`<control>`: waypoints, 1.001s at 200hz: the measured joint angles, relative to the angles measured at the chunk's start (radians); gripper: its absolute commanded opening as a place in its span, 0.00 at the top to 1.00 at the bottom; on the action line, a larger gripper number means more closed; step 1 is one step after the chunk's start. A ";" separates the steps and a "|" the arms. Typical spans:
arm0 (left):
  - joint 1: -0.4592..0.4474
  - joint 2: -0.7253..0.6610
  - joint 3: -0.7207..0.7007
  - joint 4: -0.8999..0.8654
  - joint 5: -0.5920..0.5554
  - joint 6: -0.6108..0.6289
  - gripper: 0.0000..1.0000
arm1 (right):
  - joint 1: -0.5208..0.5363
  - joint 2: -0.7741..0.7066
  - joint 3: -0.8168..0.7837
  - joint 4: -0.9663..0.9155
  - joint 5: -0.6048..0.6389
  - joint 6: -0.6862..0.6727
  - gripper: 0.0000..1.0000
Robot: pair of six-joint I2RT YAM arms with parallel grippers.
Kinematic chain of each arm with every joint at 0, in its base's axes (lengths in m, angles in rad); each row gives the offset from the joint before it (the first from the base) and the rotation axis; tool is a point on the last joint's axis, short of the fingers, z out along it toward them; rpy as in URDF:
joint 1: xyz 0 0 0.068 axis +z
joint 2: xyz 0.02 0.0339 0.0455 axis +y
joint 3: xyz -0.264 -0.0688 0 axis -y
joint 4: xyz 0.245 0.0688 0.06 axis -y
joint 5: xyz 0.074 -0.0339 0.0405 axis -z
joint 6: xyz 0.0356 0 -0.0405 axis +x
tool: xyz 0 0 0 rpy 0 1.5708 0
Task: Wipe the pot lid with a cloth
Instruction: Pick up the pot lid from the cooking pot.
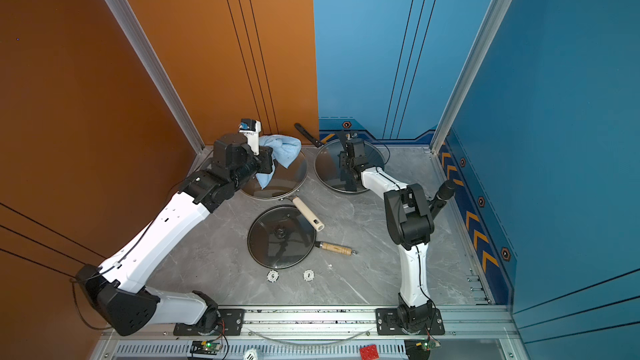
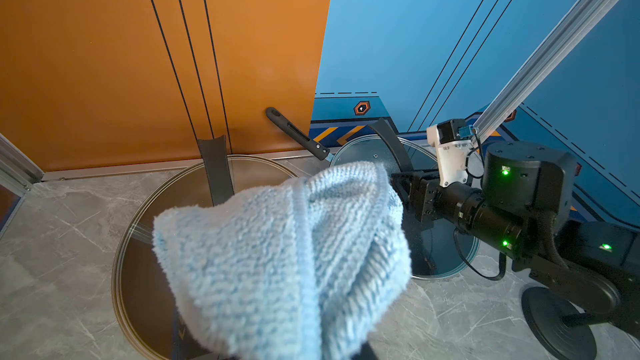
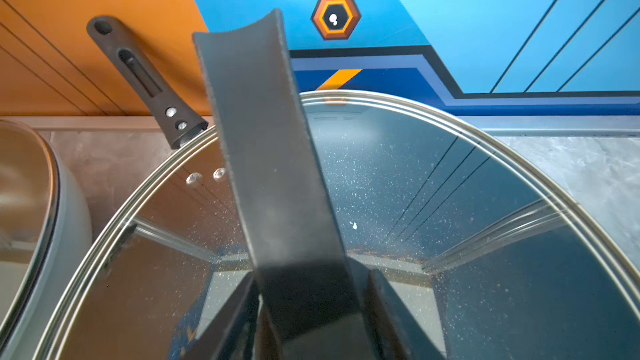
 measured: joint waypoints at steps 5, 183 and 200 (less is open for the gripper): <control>0.000 0.000 0.000 0.000 0.000 0.000 0.83 | 0.000 0.000 -0.006 0.013 -0.005 0.000 0.67; 0.067 -0.074 -0.152 0.080 0.089 -0.043 0.81 | -0.040 -0.039 0.117 -0.210 -0.264 0.311 0.99; 0.085 -0.094 -0.188 0.102 0.100 -0.053 0.80 | -0.083 -0.060 0.114 -0.187 -0.379 0.451 1.00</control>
